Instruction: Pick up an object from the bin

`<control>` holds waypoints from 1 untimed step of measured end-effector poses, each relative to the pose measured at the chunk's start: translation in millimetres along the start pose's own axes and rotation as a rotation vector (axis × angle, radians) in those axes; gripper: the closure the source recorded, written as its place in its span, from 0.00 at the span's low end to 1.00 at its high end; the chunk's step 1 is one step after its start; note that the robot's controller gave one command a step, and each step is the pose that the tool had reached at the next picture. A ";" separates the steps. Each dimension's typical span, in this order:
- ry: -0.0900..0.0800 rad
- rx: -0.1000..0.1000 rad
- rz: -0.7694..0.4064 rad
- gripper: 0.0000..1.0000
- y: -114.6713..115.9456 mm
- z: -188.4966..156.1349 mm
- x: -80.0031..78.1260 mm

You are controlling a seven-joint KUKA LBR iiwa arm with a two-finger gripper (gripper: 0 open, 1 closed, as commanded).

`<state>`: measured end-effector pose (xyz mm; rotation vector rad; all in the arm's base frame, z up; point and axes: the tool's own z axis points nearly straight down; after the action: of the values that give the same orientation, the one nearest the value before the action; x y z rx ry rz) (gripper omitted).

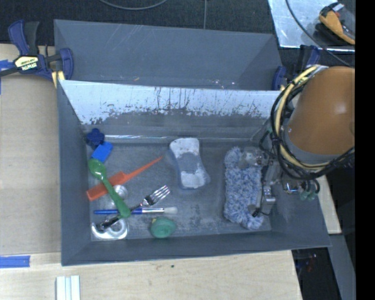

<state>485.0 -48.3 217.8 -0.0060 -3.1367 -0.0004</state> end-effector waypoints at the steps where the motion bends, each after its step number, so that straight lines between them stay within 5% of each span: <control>1: -0.008 0.001 -0.004 0.00 0.2 -3.7 -1.7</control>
Offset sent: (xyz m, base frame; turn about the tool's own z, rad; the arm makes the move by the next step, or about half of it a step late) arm 0.0336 -0.0528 -0.1478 -0.4627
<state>486.7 -48.0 221.5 0.0001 -3.1449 0.0008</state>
